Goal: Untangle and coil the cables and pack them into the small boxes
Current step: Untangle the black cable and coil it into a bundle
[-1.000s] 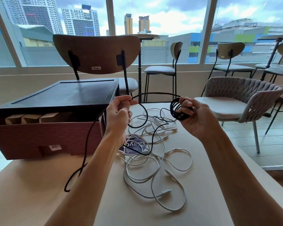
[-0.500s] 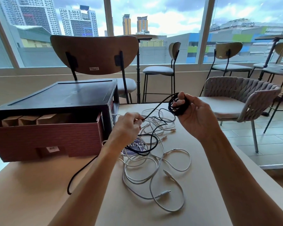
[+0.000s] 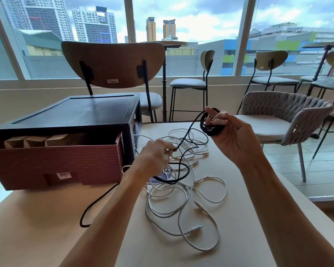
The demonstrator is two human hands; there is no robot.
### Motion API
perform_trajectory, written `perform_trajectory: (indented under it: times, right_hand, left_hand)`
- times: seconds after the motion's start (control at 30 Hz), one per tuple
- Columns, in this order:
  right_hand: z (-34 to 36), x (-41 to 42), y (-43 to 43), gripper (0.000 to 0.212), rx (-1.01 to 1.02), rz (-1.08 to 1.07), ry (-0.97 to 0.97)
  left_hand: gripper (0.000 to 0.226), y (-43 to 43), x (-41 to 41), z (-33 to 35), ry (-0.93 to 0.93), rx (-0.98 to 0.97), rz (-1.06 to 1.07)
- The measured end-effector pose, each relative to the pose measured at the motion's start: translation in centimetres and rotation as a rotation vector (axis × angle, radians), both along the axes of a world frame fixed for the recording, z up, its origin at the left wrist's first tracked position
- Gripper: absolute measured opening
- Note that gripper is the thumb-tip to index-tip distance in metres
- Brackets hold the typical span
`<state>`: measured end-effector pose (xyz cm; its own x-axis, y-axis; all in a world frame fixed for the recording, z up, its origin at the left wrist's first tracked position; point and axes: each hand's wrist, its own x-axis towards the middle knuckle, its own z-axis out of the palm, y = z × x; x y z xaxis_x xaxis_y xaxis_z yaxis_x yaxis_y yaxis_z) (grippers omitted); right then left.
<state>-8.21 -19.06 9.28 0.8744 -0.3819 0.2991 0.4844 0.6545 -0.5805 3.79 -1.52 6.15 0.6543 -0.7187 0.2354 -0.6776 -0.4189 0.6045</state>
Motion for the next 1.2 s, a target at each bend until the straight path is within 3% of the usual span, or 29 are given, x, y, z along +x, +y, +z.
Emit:
perform_trajectory:
  times: [0.23,0.43,0.57,0.7,0.8,0.9,1.03,1.2]
  right_hand:
    - [0.0,0.1,0.3,0.035,-0.02,0.11,0.064]
    - [-0.7,0.3,-0.1,0.03,0.118,0.153,-0.001]
    - [-0.4,0.2,-0.2,0.01,0.153,0.035,-0.053]
    - [-0.3,0.3,-0.5,0.018,0.243,-0.01,-0.107]
    - [-0.1,0.1,-0.6,0.02,0.073,0.007,-0.021]
    - [0.0,-0.4,-0.7,0.034,-0.099,0.017,0.144]
    - [-0.1,-0.4,-0.6,0.04,-0.188,0.061,0.267]
    - [-0.4,-0.1,0.1,0.037,-0.313,0.076,0.319]
  left_hand:
    - [0.04,0.0,0.1,-0.7,-0.232,0.102,0.126]
    - [0.038,-0.4,-0.3,-0.8,-0.152,0.183,-0.039]
    - [0.037,-0.5,-1.0,-0.5,-0.117,0.151,-0.171]
    - [0.037,-0.5,-1.3,0.0,-0.13,0.134,-0.227]
    - [0.039,-0.3,-1.2,0.2,-0.155,0.113,-0.188]
    - [0.045,0.4,-0.4,0.3,-0.179,0.012,-0.064]
    - [0.062,1.0,0.8,0.6,-0.262,-0.08,0.118]
    - [0.069,0.9,0.1,0.4,-0.333,-0.065,0.162]
